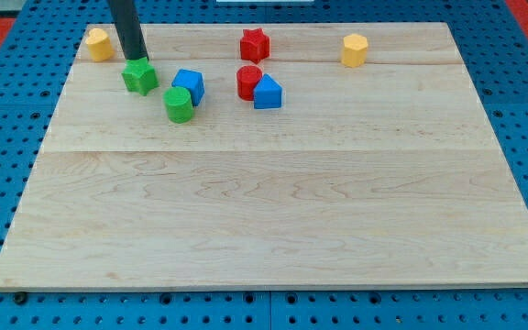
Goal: Move the yellow hexagon diagonally to the blue triangle
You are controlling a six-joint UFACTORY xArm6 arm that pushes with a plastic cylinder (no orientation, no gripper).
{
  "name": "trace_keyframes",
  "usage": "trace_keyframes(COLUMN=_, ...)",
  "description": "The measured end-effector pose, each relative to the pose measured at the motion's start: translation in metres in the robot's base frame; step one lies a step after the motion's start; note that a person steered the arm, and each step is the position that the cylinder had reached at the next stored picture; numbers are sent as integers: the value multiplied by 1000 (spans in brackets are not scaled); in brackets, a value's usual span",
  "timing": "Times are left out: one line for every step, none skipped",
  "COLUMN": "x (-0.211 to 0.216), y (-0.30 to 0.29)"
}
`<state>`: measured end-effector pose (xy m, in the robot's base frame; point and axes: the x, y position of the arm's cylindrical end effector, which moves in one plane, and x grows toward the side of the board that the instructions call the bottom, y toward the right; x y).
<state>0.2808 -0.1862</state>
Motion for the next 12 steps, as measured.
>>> trace_keyframes(x=5, y=9)
trace_keyframes(x=24, y=22)
trace_keyframes(x=9, y=81)
trace_keyframes(x=8, y=82)
trace_keyframes(x=8, y=99)
trace_keyframes(x=9, y=126)
trace_keyframes(x=-4, y=162)
trace_keyframes(x=-21, y=205)
trace_keyframes(x=-31, y=243)
trace_keyframes(x=-40, y=269)
trace_keyframes(x=-49, y=282)
trace_keyframes(x=-49, y=282)
